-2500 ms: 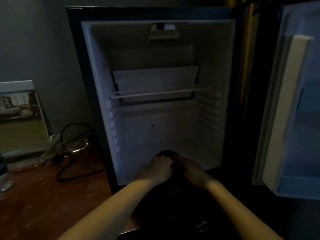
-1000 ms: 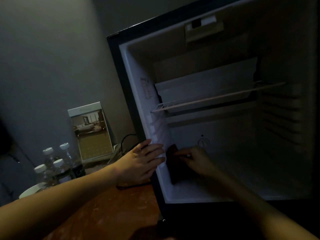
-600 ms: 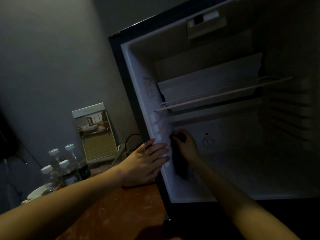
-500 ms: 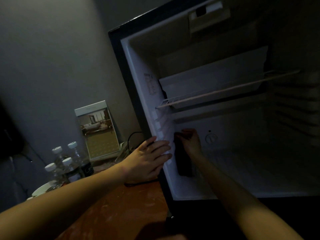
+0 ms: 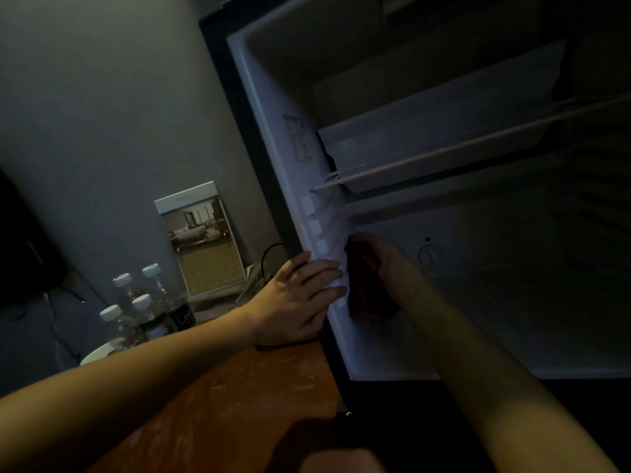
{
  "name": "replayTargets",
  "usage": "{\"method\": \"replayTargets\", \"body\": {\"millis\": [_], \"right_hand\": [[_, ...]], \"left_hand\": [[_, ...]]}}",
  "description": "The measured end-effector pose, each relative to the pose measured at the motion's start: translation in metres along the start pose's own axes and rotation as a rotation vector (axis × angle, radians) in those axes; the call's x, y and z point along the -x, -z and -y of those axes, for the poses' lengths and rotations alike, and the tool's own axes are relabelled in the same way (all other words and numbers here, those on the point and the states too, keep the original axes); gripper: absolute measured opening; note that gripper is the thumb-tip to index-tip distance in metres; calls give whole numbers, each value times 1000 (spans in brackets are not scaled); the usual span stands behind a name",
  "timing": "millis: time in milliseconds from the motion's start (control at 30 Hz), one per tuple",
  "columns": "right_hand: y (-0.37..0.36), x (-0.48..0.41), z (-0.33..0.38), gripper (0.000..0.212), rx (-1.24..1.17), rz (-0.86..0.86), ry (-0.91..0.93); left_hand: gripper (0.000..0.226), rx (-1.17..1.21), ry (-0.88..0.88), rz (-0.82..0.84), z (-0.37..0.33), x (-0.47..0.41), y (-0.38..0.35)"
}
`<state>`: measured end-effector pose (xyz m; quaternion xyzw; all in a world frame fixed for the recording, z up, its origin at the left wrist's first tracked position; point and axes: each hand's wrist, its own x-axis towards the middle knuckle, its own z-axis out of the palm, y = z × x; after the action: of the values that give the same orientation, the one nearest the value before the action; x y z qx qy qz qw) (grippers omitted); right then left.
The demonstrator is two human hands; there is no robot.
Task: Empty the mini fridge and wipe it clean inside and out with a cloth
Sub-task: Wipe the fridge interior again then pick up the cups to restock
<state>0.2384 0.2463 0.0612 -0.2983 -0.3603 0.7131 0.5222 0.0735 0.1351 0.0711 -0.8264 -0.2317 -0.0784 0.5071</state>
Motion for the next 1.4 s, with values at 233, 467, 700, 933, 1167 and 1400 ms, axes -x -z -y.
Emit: {"method": "replayTargets", "body": {"millis": [233,467,700,933,1167,1400], "right_hand": [[-1,-7,0,13,16,-50,-38],[27,3,-13,18,-38,-9,-27],[15,1,-2,22,-25,145,-64],[3,3,10,20,274,95,-103],[64,11,30,25,715,-356,383],[126,2,-18,49,1470,-275,550]], "left_hand": [[31,-29,-13,27,0,0,2],[33,-42,-12,74,1,0,5],[34,-26,-5,45,0,1,1],[33,-1,17,3,-2,0,2],[32,30,78,-53,-8,0,1],[28,57,152,-129,-18,0,-5]]}}
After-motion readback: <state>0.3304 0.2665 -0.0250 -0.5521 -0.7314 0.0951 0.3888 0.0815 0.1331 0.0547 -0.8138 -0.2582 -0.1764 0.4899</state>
